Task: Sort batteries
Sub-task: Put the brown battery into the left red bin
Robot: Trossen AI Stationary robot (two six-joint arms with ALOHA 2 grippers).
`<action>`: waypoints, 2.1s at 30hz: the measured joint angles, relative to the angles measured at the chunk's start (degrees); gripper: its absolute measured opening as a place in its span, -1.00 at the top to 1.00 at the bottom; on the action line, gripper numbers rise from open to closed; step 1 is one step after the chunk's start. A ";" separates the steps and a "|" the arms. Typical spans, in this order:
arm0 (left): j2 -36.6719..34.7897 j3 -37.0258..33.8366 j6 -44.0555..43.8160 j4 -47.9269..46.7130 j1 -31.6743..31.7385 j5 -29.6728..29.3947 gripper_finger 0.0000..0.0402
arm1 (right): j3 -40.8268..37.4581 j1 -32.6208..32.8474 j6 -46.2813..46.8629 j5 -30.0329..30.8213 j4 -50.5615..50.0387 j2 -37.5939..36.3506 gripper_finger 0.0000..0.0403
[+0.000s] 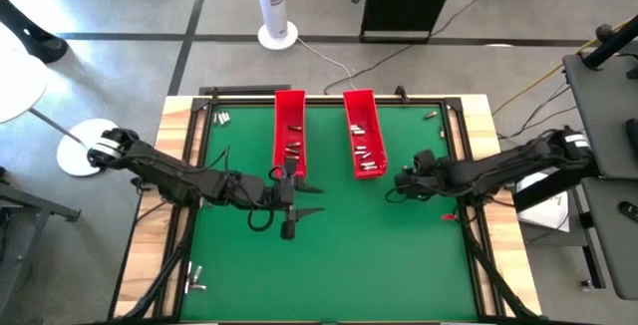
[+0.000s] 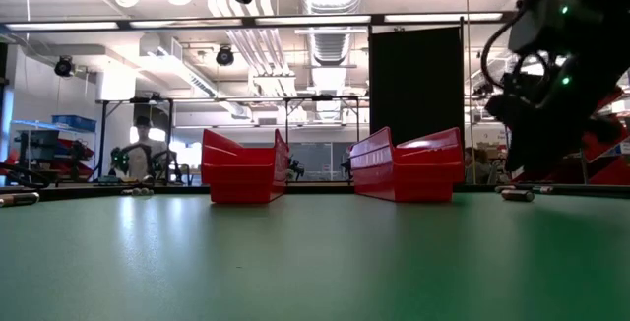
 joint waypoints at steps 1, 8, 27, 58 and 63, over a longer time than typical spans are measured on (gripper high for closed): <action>0.11 0.00 -0.07 -0.02 -0.18 0.00 0.12 | -0.17 0.00 0.66 0.57 1.35 1.46 0.08; 0.19 -0.04 -0.39 0.12 -1.70 0.00 0.12 | -0.40 0.15 1.98 3.79 7.56 13.27 -0.09; 0.19 -0.21 -1.37 -0.66 -6.54 0.00 0.12 | 0.07 21.24 23.17 13.82 14.66 36.55 0.77; 45.70 19.50 -8.19 6.75 -5.01 -0.54 0.12 | 8.23 36.57 -30.07 5.03 54.62 39.96 0.77; 49.73 24.80 -9.49 3.37 -5.01 0.11 0.12 | 8.50 36.37 -29.96 5.95 59.44 45.09 0.66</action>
